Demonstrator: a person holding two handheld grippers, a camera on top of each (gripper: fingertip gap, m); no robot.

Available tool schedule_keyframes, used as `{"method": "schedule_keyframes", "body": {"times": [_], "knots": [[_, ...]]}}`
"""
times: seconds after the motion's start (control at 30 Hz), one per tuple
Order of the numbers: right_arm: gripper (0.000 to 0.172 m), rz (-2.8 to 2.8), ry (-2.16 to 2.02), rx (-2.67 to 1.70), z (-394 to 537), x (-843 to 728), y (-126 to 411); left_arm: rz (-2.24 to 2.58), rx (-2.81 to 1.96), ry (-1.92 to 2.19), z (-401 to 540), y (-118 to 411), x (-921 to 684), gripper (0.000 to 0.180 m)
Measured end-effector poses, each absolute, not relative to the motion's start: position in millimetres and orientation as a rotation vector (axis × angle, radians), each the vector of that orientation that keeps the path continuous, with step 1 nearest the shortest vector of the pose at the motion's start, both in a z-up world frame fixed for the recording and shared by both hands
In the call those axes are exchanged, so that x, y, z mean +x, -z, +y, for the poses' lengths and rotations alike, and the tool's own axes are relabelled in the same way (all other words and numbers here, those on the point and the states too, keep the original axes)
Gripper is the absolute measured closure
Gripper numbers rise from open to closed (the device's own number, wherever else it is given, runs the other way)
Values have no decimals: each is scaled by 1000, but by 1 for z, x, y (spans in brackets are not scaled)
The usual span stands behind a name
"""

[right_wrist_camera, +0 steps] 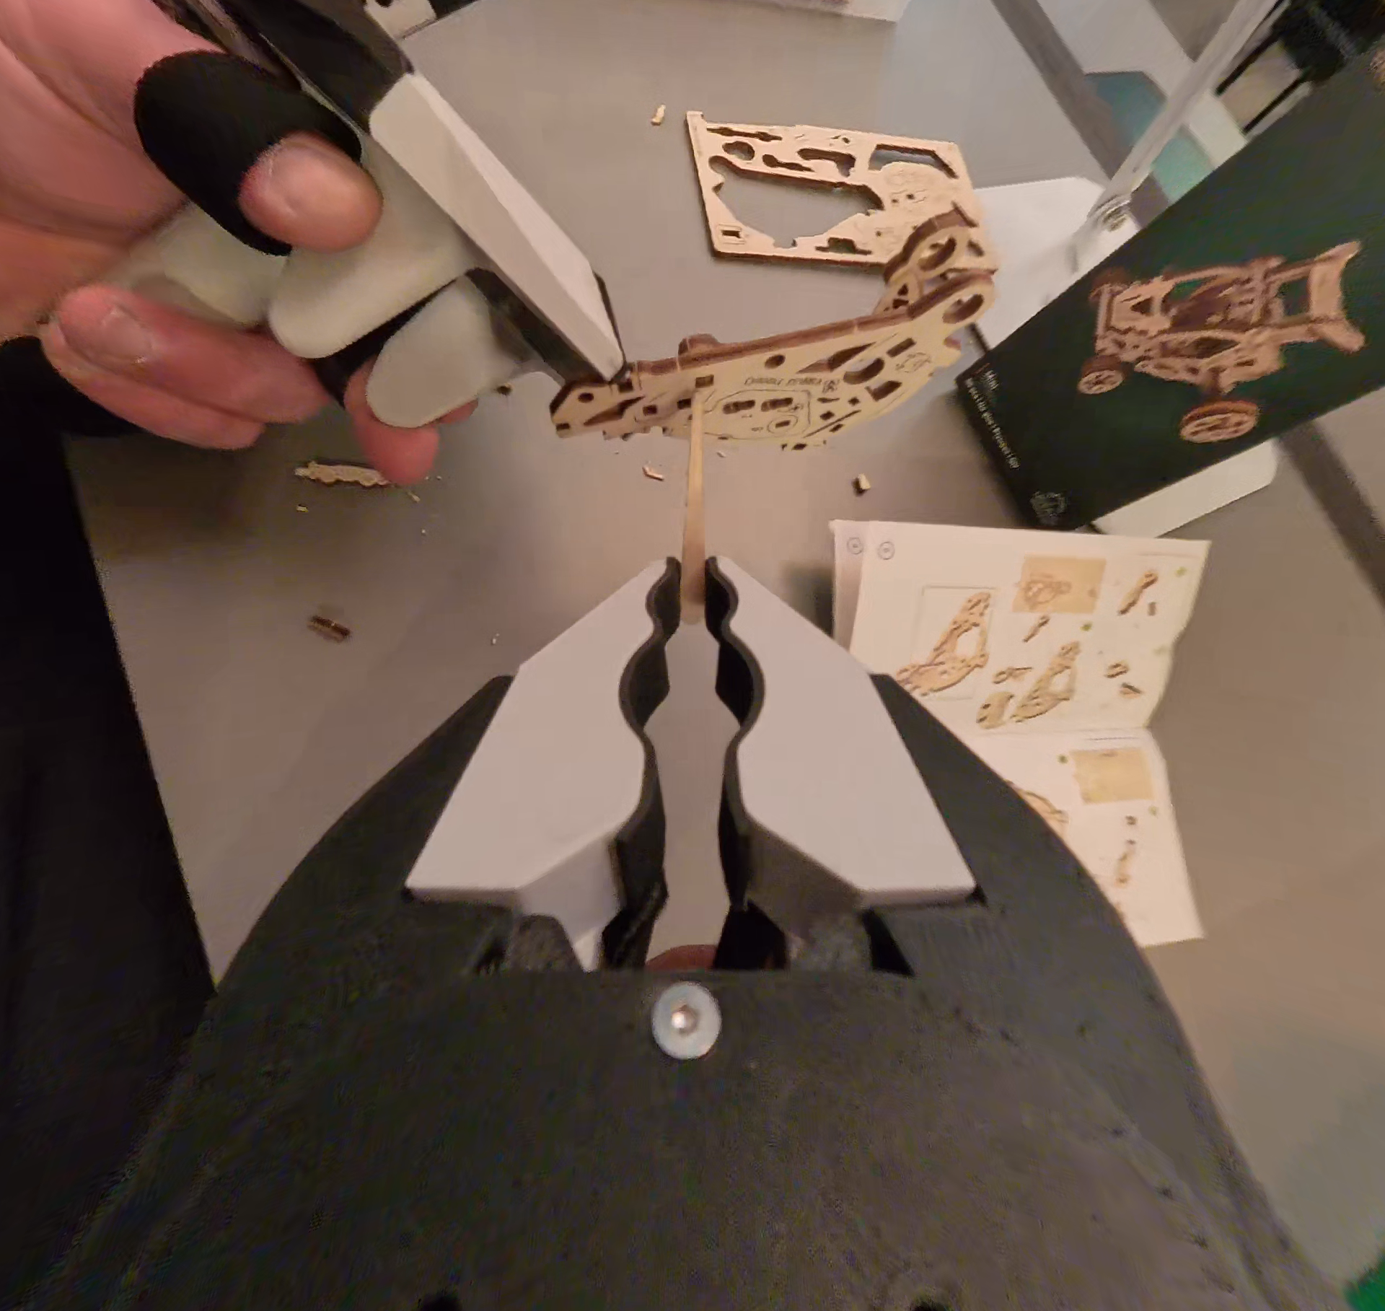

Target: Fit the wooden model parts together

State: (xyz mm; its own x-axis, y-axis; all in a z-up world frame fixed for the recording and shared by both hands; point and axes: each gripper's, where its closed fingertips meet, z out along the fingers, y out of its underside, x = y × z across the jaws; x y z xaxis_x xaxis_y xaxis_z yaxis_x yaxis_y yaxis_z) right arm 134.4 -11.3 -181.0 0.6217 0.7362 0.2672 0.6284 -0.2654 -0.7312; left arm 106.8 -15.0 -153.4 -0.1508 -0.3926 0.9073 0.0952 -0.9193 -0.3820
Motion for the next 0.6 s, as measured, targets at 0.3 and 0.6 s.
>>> {"method": "schedule_keyframes", "body": {"times": [0.3, 0.6], "knots": [[168, -1158, 177, -1915, -5, 139, 178, 367, -1798, 2122, -15, 159, 105, 163], [168, -1221, 186, -2005, -12, 152, 199, 522, -2027, 1997, -24, 185, 117, 163]]}}
